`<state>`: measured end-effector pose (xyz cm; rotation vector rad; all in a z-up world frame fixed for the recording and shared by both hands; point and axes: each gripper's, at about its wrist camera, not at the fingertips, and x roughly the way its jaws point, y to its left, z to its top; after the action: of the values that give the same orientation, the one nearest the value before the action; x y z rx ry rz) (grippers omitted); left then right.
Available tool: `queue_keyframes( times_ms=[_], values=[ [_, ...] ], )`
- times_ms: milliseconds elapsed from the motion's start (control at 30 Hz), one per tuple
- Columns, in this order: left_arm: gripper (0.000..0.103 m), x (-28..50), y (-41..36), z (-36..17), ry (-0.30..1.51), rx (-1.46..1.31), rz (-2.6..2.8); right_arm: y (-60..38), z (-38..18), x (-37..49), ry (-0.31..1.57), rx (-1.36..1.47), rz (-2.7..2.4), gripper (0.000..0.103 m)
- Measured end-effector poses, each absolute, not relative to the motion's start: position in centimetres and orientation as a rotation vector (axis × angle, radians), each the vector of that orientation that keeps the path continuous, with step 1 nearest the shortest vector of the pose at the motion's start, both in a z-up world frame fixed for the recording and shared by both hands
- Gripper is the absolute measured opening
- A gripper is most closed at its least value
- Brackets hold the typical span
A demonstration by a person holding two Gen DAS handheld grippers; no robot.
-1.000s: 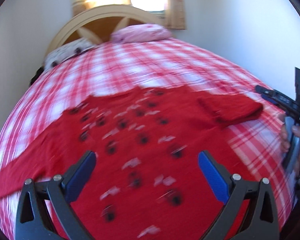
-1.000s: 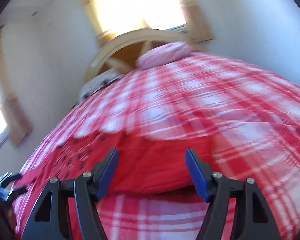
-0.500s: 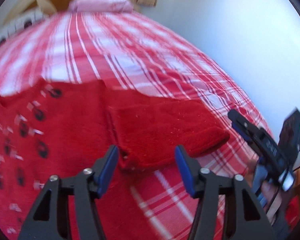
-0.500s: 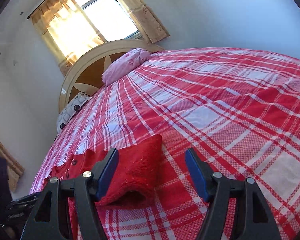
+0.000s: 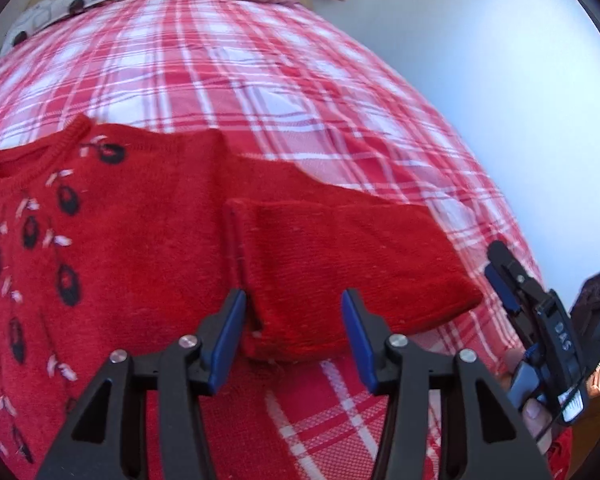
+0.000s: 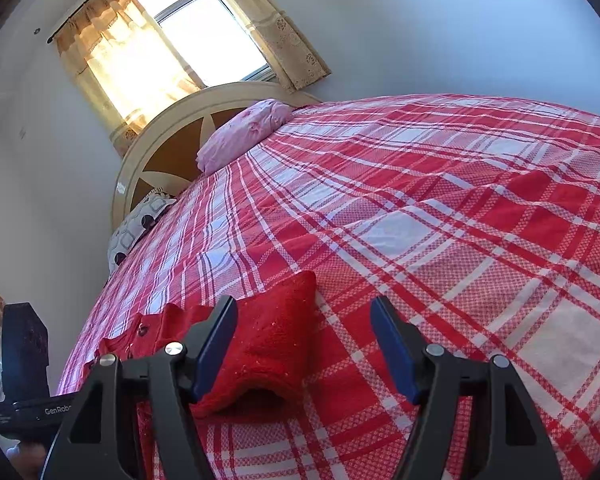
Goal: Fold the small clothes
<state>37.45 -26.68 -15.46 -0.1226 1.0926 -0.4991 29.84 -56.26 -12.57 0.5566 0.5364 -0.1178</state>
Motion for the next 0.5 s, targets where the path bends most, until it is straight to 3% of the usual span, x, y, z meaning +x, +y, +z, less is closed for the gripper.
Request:
queue_keyframes(
  times_ms=[100, 367, 433, 500],
  values=[
    [0.062, 37.4, -26.6, -15.2, 1.081, -0.133, -0.507, -56.2, -12.6, 30.0, 0.538, 0.551, -0.119, 0.070],
    [0.060, 38.2, -27.1, -17.3, 1.125, -0.116, -0.462, -56.1, -12.5, 30.1, 0.538, 0.554, -0.120, 0.070],
    [0.052, 38.0, -27.5, -17.2, 1.114, -0.109, -0.484, -56.1, -12.6, 30.0, 0.538, 0.551, -0.119, 0.070],
    [0.031, 37.8, -28.3, -17.2, 1.123, -0.090, -0.515, -56.1, -12.6, 30.2, 0.544, 0.550, -0.117, 0.070]
  ],
)
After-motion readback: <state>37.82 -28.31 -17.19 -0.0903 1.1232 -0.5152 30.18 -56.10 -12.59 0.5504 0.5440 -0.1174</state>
